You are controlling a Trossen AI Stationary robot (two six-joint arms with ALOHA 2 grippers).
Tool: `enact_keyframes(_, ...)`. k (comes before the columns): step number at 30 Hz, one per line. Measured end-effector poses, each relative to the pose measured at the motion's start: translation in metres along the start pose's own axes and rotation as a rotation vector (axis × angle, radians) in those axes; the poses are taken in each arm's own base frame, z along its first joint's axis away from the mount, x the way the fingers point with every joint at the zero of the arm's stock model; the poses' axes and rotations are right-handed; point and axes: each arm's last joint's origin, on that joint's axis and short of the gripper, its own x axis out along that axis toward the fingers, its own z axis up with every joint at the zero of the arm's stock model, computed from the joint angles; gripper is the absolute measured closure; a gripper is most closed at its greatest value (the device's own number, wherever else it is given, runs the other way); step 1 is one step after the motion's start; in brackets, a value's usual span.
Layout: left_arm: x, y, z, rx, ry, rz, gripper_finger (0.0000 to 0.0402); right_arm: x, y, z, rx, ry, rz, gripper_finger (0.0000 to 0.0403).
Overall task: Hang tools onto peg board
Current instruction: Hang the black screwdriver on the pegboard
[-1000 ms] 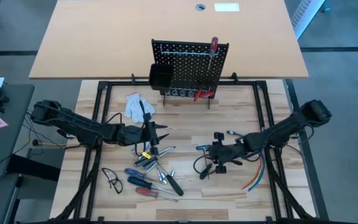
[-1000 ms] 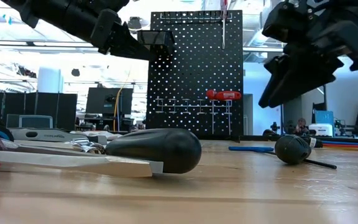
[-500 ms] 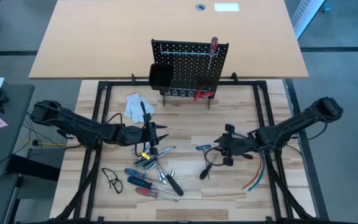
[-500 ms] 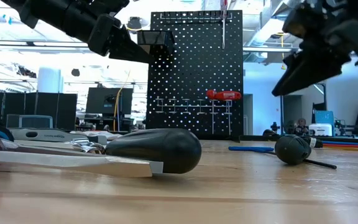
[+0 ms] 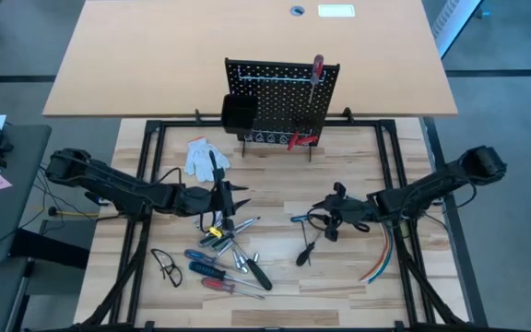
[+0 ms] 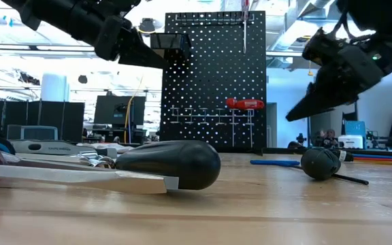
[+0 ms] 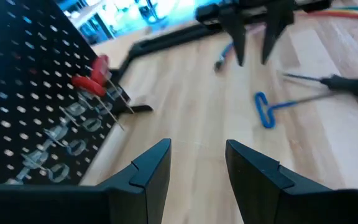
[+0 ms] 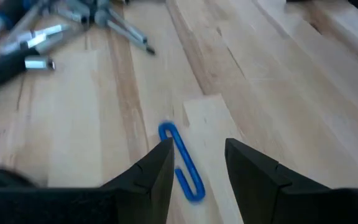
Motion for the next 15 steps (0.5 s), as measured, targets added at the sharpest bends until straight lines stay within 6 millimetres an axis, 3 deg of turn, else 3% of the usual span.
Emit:
enact_keyframes(5, -0.016, -0.028, -0.013, 0.105, 0.129, -0.129, 0.0251, 0.019, 0.011, 0.0, -0.044, -0.073, 0.096, 0.0248)
enact_keyframes(8, -0.028, -0.043, -0.013, 0.074, 0.136, -0.159, 0.0251, 0.034, 0.018, -0.002, -0.1, -0.073, 0.103, 0.0237)
enact_keyframes(15, -0.043, -0.06, -0.012, -0.02, 0.128, -0.219, 0.0251, 0.065, 0.05, 0.006, -0.185, 0.083, 0.203, 0.0191)
